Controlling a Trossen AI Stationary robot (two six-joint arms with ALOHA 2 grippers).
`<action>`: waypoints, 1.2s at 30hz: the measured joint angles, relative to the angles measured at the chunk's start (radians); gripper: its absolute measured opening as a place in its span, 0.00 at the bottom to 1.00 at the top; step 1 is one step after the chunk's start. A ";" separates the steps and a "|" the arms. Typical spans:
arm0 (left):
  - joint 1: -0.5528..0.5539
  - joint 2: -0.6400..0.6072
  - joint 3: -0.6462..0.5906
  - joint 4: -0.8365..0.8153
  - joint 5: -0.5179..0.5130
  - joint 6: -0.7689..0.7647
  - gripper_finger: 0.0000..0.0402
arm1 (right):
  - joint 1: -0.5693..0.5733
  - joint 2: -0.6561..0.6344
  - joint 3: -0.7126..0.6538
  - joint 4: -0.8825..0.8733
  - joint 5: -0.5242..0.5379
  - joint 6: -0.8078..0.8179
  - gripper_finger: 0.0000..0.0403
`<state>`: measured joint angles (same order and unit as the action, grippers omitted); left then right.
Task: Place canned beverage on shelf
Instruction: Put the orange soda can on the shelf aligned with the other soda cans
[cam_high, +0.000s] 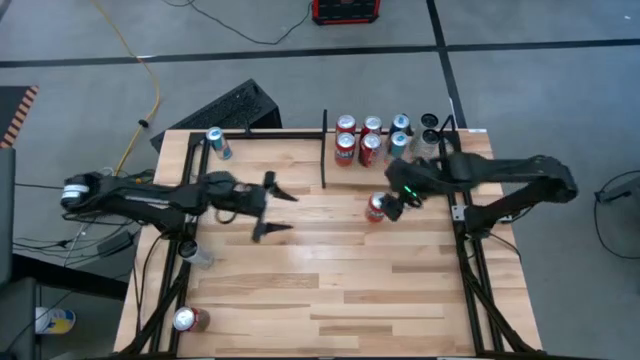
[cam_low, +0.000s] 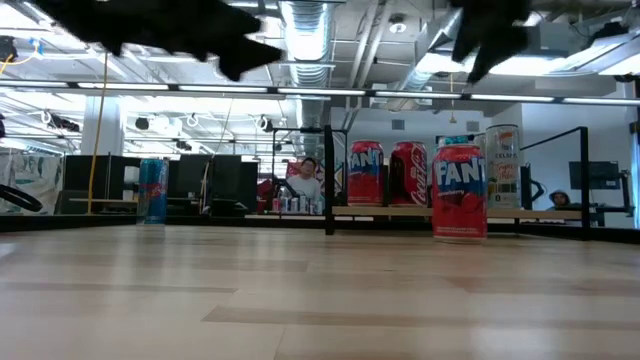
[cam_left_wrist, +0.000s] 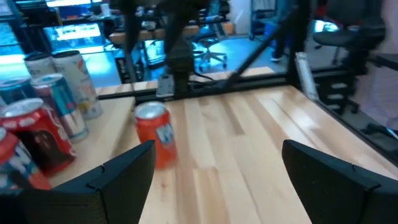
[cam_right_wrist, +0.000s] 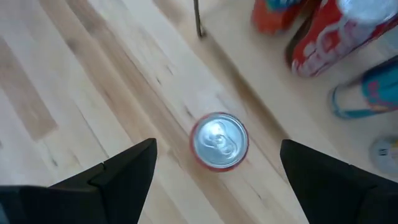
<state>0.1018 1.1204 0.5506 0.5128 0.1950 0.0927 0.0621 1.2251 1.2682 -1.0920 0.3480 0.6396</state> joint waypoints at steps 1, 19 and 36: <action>0.005 0.054 0.040 0.013 0.002 -0.002 0.83 | 0.054 -0.021 -0.006 0.004 0.064 0.039 0.91; 0.074 0.811 0.695 0.012 0.107 0.054 0.83 | 0.720 -0.015 -0.345 0.043 0.906 0.738 0.91; 0.082 1.123 1.048 -0.066 0.079 0.067 0.83 | 0.737 -0.014 -0.345 0.021 0.910 0.740 0.91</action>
<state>0.1841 2.2435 1.5990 0.4468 0.2742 0.1594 0.7986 1.2110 0.9234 -1.0710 1.2580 1.3795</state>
